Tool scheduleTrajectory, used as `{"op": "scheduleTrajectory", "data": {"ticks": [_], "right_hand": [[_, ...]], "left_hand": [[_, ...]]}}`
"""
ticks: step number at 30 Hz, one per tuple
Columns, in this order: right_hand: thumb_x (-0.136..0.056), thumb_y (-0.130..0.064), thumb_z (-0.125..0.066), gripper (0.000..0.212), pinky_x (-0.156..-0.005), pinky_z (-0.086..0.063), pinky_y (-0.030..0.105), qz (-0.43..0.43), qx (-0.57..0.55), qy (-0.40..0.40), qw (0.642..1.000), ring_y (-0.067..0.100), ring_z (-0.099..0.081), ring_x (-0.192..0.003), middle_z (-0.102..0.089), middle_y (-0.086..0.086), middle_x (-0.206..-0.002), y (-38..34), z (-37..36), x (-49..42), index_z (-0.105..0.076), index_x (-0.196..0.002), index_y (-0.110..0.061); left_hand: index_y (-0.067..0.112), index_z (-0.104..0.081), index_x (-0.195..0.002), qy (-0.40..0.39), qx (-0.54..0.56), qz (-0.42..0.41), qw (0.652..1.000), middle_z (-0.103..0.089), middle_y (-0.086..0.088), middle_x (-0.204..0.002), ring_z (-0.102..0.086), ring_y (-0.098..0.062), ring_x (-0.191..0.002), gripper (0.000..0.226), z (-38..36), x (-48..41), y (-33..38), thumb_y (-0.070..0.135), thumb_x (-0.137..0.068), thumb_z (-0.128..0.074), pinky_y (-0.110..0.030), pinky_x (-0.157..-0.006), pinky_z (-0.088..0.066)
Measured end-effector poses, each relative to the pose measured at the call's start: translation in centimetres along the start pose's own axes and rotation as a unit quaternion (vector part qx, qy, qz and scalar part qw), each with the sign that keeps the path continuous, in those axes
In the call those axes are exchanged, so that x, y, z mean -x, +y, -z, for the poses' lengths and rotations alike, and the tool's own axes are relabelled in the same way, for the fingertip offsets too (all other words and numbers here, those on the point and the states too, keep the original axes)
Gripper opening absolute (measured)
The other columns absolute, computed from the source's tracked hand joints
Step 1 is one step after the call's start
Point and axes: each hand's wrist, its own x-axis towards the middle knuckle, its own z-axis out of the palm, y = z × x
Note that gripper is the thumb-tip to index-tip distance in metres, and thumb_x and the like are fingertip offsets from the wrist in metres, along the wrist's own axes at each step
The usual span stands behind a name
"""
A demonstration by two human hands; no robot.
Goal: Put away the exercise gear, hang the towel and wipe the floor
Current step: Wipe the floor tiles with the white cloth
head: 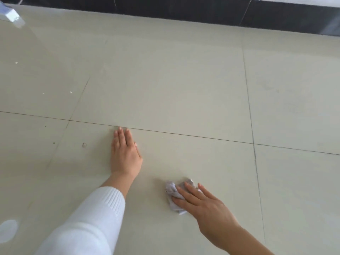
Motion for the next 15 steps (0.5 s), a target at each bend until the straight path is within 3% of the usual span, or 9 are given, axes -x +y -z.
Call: {"op": "scheduleTrajectory", "data": {"ticks": [3,6,9,12,13,15], "right_hand": [[-0.051,-0.002,-0.073,0.099,-0.108,-0.019,0.034,-0.081,0.054,-0.014,0.995,0.015,-0.048,-0.131,-0.047,-0.009,-0.145,4.4,1.3,2.6,-0.046,-0.141,-0.030],[-0.059,-0.003,-0.073,0.101,-0.112,-0.017,0.037,-0.139,0.066,-0.025,0.988,0.020,-0.045,-0.134,-0.036,-0.004,-0.151,7.5,2.8,3.1,-0.031,-0.148,-0.024],[-0.091,-0.005,-0.041,0.081,-0.119,0.002,0.032,-0.175,0.005,0.030,0.984,0.018,-0.001,-0.149,0.007,-0.010,-0.159,8.4,3.4,0.0,0.006,-0.153,-0.027],[-0.092,-0.003,-0.033,0.075,-0.120,0.002,0.032,-0.252,-0.074,0.087,0.961,0.022,0.007,-0.148,0.003,-0.007,-0.161,6.9,3.1,-5.1,0.001,-0.154,-0.027],[-0.090,-0.003,-0.034,0.074,-0.121,0.000,0.034,-0.260,-0.092,0.106,0.955,0.024,0.005,-0.148,-0.002,-0.006,-0.161,6.1,2.7,-6.6,-0.005,-0.154,-0.026],[-0.088,-0.002,-0.035,0.073,-0.120,-0.002,0.035,-0.238,-0.117,0.124,0.956,0.025,0.001,-0.147,-0.010,-0.006,-0.160,3.2,2.2,-8.9,-0.014,-0.153,-0.026]], "left_hand": [[0.002,-0.012,-0.151,-0.038,-0.048,0.018,0.998,-0.010,-0.018,-0.159,-0.008,-0.031,-0.147,0.056,0.9,0.4,0.9,0.021,-0.101,-0.029,-0.042,-0.118,-0.013],[0.004,-0.009,-0.151,-0.083,-0.097,0.013,0.992,-0.008,-0.015,-0.160,-0.007,-0.028,-0.147,0.057,1.9,2.5,1.8,0.025,-0.102,-0.027,-0.044,-0.117,-0.012],[0.007,-0.009,-0.152,-0.102,-0.108,-0.020,0.989,-0.009,-0.010,-0.160,-0.006,-0.023,-0.148,0.056,2.4,5.5,2.7,0.028,-0.103,-0.026,-0.045,-0.118,-0.008],[0.012,-0.009,-0.153,-0.106,-0.087,-0.060,0.989,-0.003,-0.002,-0.162,-0.006,-0.018,-0.148,0.056,2.3,9.7,2.2,0.032,-0.102,-0.025,-0.044,-0.119,-0.004],[0.012,-0.015,-0.152,-0.102,-0.090,-0.091,0.986,-0.007,-0.002,-0.162,-0.012,-0.017,-0.148,0.056,2.2,11.5,1.4,0.033,-0.102,-0.027,-0.044,-0.119,-0.006],[0.009,-0.041,-0.143,-0.112,-0.116,-0.122,0.979,-0.032,-0.006,-0.154,-0.038,-0.021,-0.138,0.056,2.3,15.1,-1.1,0.036,-0.095,-0.031,-0.046,-0.116,-0.020]]}}
